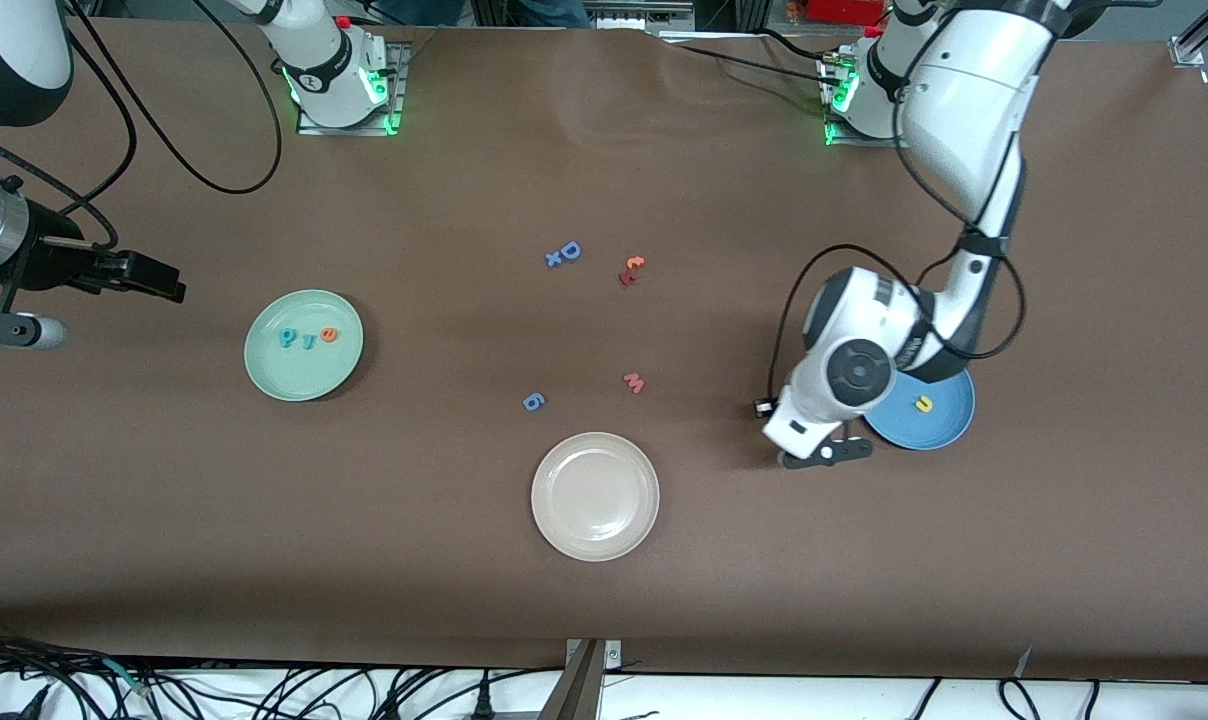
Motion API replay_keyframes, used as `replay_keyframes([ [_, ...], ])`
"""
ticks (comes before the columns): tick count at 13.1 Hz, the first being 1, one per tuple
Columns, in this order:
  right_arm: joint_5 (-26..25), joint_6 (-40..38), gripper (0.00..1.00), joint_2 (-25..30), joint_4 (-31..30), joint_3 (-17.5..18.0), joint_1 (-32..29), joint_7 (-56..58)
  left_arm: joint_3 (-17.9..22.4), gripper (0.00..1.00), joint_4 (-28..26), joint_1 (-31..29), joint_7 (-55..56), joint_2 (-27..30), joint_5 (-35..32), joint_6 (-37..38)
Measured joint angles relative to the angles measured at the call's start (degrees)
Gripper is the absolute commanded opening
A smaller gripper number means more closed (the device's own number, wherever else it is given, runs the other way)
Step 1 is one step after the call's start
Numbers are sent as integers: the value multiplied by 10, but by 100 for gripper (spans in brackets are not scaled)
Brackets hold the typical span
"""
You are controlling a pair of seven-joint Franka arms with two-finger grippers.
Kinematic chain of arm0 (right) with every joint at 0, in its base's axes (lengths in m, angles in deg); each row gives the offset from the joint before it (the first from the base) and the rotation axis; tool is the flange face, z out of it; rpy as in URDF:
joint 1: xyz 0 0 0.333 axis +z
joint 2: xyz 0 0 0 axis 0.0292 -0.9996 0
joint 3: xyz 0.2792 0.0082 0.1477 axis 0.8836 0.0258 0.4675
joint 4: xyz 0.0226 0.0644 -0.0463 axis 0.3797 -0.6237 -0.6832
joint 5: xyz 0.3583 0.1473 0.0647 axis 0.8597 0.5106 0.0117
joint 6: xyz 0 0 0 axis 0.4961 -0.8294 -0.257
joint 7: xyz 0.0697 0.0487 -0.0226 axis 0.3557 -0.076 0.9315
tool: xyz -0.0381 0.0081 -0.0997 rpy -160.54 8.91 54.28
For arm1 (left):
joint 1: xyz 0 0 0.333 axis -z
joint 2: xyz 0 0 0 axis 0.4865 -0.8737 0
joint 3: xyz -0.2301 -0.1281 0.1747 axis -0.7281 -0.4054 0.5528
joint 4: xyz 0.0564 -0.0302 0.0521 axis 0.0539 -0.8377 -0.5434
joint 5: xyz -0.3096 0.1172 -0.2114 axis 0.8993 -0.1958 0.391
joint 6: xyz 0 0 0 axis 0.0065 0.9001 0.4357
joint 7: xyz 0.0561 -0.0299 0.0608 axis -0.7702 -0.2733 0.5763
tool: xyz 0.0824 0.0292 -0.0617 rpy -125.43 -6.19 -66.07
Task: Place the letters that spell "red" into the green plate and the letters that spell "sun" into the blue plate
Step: 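Carry the green n over the blue plate with the left gripper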
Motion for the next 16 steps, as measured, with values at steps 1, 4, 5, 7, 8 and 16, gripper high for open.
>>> replay_keyframes([
  [1, 0, 0, 100, 0, 0, 0, 0, 0, 0, 9, 0, -19, -44, 7, 0, 13],
  [4, 0, 0, 100, 0, 0, 0, 0, -2, 0, 10, -4, -83, -170, 18, 0, 28],
  [5, 0, 0, 100, 0, 0, 0, 0, -5, 0, 11, -9, -100, -197, 19, 0, 28],
  [7, 0, 0, 100, 0, -2, 0, 1, -8, -1, 12, -23, -122, -237, 23, 0, 31],
  [8, 0, 0, 100, 0, -4, 0, 2, -9, -1, 12, -31, -133, -248, 26, 0, 33],
  [16, 0, 0, 100, -1, -10, 0, 4, -12, -3, 100, -75, -170, -271, 52, 0, 35],
])
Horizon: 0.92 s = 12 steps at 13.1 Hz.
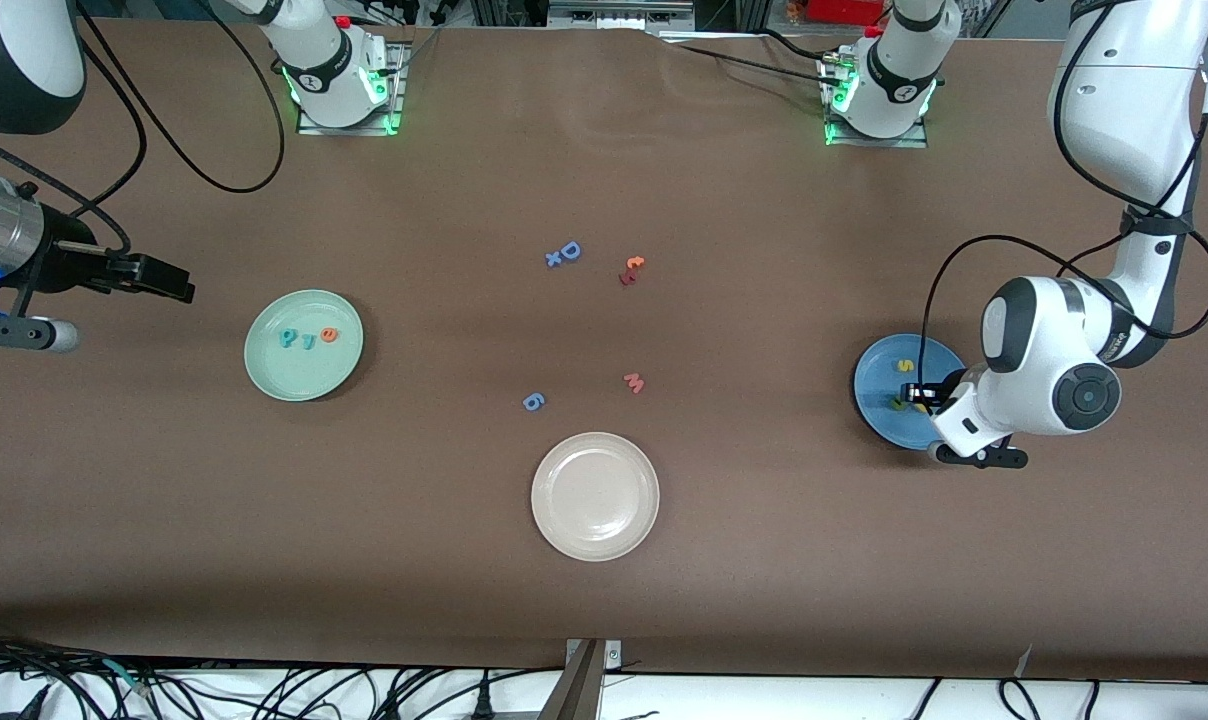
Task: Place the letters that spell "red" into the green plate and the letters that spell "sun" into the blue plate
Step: 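Carry the green n over the blue plate with the left gripper, then open the left gripper to drop the n onto the blue plate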
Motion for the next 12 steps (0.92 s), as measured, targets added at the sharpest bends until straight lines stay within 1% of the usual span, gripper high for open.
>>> replay_keyframes([
  [9, 0, 4, 100, 0, -2, 0, 1, -1, -13, 100, 8, 0, -1, 8, 0, 1],
  [12, 0, 9, 100, 0, -7, 0, 1, -1, -17, 100, 31, 0, 0, 22, 0, 33],
])
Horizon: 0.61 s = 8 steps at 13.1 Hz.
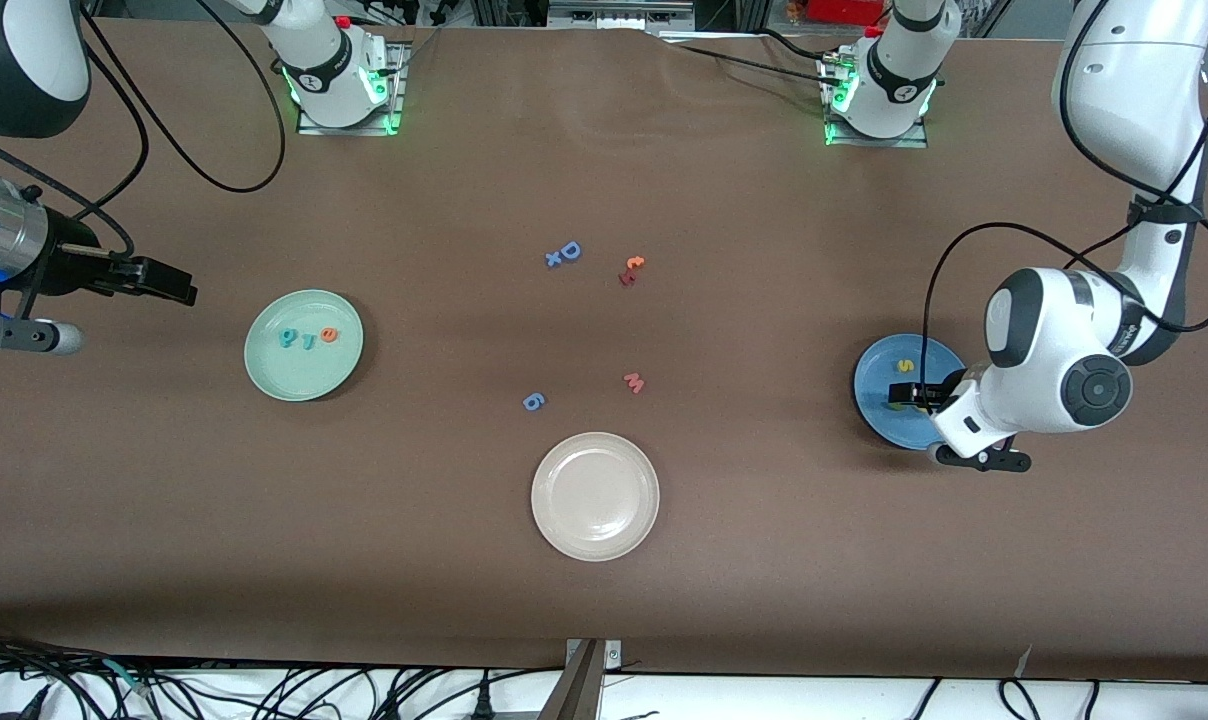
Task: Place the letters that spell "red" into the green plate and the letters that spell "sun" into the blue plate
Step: 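Open the left gripper to drop the n onto the blue plate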
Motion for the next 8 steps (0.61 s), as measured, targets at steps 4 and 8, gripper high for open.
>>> replay_keyframes([
  [4, 0, 2, 100, 0, -1, 0, 0, 0, 13, 100, 25, -3, 17, 32, 0, 48],
  [8, 0, 2, 100, 0, -1, 0, 0, 0, 13, 100, -4, 0, 42, 92, 0, 72],
])
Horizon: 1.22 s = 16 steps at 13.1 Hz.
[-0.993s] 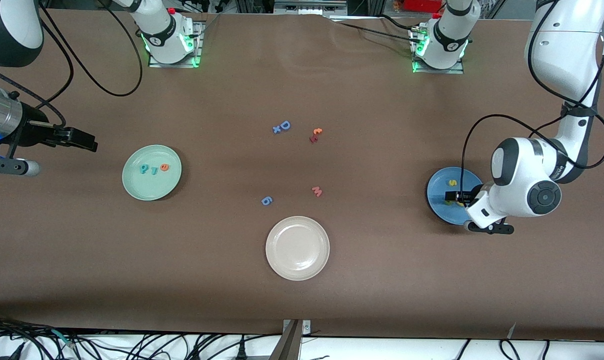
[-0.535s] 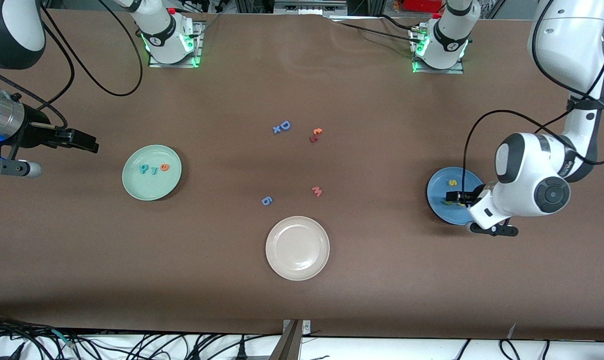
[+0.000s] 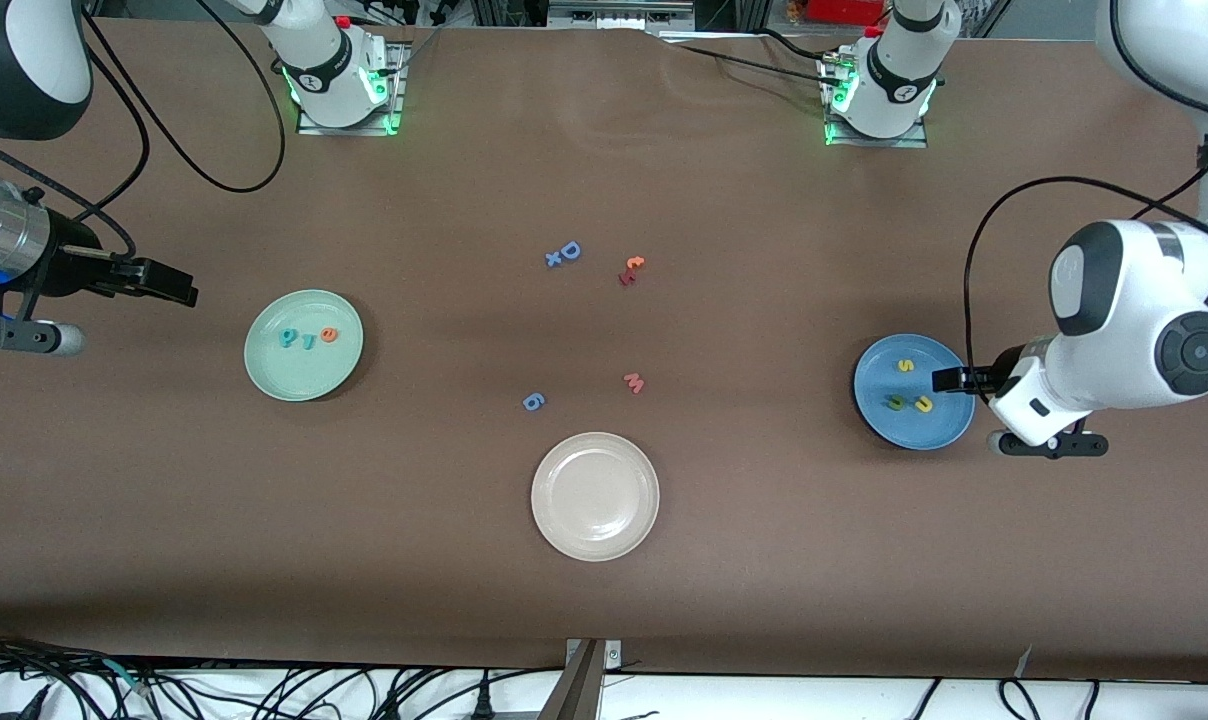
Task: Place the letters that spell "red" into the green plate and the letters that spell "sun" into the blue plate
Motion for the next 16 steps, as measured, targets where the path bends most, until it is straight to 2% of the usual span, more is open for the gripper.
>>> replay_keyframes([
  [5, 0, 4, 100, 0, 0, 0, 0, 0, -1, 100, -99, 11, 36, 117, 0, 0],
  [10, -5, 22, 100, 0, 0, 0, 0, 0, 0, 100, -163, 10, 37, 229, 0, 0],
  [14, -20, 40, 100, -1, -4, 0, 0, 0, 1, 100, -174, 9, 37, 299, 0, 12],
  [16, -20, 42, 100, -1, -9, 0, 0, 0, 1, 100, -158, 9, 37, 318, 1, 38],
])
